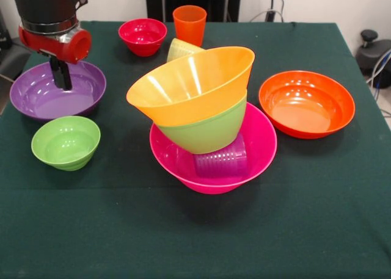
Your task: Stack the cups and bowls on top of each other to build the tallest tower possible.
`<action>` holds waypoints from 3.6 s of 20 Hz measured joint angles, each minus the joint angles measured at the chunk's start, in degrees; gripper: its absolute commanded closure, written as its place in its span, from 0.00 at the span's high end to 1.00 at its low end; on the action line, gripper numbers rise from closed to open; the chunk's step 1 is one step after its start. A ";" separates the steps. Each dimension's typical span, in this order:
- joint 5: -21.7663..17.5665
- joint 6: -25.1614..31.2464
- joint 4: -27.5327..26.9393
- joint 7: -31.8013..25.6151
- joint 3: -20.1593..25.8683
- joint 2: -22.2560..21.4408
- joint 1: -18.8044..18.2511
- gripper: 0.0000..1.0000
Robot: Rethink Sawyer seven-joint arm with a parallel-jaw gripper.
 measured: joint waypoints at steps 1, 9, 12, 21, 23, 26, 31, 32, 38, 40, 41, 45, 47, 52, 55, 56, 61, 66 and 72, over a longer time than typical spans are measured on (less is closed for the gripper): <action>0.01 0.00 0.05 0.00 0.00 -0.05 0.00 0.00; 0.01 0.00 1.38 0.00 -0.56 -0.82 0.93 0.00; 0.01 0.00 1.54 0.00 -0.91 -0.82 1.93 0.00; 0.02 0.00 1.83 0.00 -1.85 -0.84 4.00 1.00; 0.01 0.00 1.90 0.00 -2.00 -0.84 4.09 1.00; 0.02 0.00 1.94 0.00 -2.22 -0.84 4.08 1.00; 0.02 0.00 1.99 0.00 -2.29 -0.84 4.01 1.00; 0.02 0.00 2.00 0.00 -2.29 -0.84 4.00 1.00; 0.01 -0.07 2.00 0.00 -2.32 0.20 3.88 1.00; 0.01 -0.29 2.00 0.00 -2.33 0.93 3.88 1.00; 0.01 -0.48 1.99 0.00 -2.33 1.34 3.88 1.00; 0.01 -1.17 2.00 0.00 -2.32 2.91 3.88 1.00; 0.01 -1.24 2.00 0.00 -2.32 3.25 3.88 1.00; 0.01 -1.29 2.01 0.00 -2.32 3.71 3.88 1.00; 0.02 -1.29 2.03 0.00 -2.31 3.39 3.72 1.00; 0.02 -1.29 2.03 0.00 -2.30 3.28 3.56 1.00; 0.02 -1.29 2.01 0.00 -2.31 3.30 1.85 1.00; -0.97 -1.49 1.33 0.00 -2.37 4.89 -0.54 1.00; -2.75 -5.26 0.01 0.00 -3.39 9.69 -1.31 1.00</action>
